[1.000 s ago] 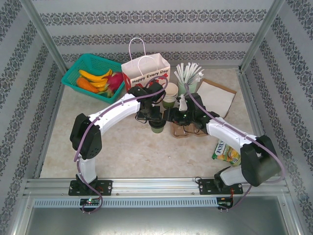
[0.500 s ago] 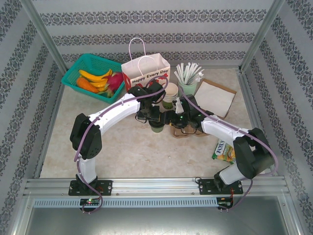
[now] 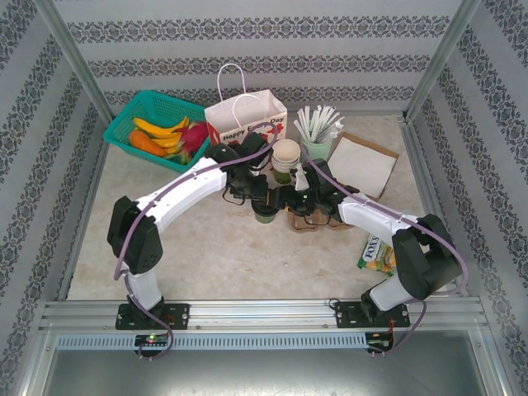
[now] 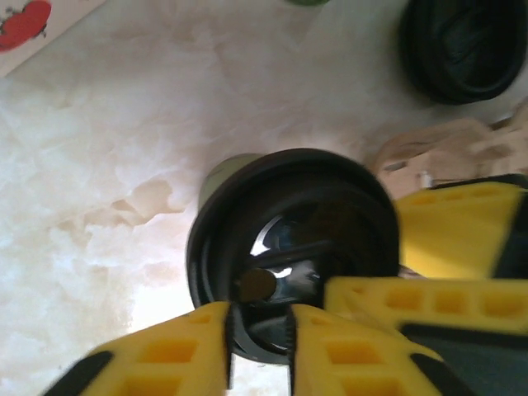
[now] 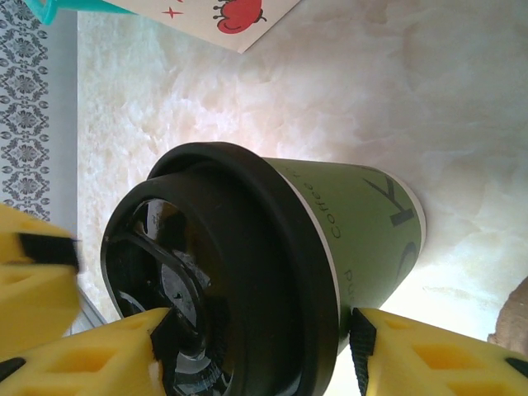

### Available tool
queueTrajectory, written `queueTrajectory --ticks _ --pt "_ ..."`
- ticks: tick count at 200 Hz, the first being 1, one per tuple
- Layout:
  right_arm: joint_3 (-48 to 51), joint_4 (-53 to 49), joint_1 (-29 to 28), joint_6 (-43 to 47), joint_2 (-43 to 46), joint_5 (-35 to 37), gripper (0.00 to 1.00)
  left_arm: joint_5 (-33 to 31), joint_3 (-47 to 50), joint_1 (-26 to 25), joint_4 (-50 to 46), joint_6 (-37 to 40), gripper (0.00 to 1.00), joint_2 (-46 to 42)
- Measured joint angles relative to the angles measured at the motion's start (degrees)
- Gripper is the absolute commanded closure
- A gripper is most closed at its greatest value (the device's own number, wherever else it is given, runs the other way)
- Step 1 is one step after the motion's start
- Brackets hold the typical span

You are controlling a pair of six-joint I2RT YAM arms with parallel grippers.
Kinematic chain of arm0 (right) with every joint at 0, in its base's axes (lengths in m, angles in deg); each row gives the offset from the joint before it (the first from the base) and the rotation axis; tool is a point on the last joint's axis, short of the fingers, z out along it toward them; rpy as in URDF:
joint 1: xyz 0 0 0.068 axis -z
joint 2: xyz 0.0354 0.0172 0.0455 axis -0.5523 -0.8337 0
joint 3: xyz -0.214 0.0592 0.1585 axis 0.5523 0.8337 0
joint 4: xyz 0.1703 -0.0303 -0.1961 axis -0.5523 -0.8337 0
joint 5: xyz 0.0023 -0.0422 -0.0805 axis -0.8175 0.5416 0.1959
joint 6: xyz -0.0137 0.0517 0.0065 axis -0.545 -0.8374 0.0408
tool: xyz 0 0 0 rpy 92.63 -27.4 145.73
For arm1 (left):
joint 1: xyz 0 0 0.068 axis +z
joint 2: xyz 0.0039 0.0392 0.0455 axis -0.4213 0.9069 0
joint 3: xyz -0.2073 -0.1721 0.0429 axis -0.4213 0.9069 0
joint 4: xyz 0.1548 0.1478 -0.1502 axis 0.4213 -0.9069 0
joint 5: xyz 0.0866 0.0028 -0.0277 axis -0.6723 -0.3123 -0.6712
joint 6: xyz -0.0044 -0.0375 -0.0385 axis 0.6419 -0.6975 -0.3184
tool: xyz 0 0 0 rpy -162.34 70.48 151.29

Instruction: Pack the takeout coffee

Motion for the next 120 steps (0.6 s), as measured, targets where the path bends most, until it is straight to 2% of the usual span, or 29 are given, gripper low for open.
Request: queueTrajectory --ticks 19,40,59,66,92,104,108,120 --pt "-0.2 -0.1 0.0 0.0 -0.1 0.0 0.40 0.9 2.1 0.6 1.8 0.0 0.63 -3.4" --pt "-0.3 -0.4 0.0 0.1 -0.1 0.1 0.33 0.8 5.2 2.1 3.8 -0.9 0.52 -6.7" --pt "-0.4 -0.9 0.0 0.5 -0.1 0.1 0.13 -0.6 8.7 4.1 4.5 -3.3 0.37 -8.9" --pt "-0.5 -1.2 0.0 0.8 -0.1 0.3 0.03 -1.3 10.0 4.9 4.6 -4.4 0.31 -9.5" --pt "-1.2 -2.0 -0.3 2.8 0.0 1.0 0.02 -4.5 15.9 8.0 5.4 -9.0 0.09 -11.5" --pt "-1.8 -2.6 -0.8 3.7 0.3 1.8 0.02 -5.7 18.8 9.2 5.7 -11.2 0.04 -12.2" --pt "-1.9 -2.8 -1.0 4.1 0.4 2.1 0.02 -5.9 19.7 9.6 5.8 -11.7 0.00 -12.3" --pt "-2.8 -3.9 -1.7 5.2 0.7 3.5 0.02 -6.7 22.0 10.6 6.2 -13.7 0.00 -12.4"
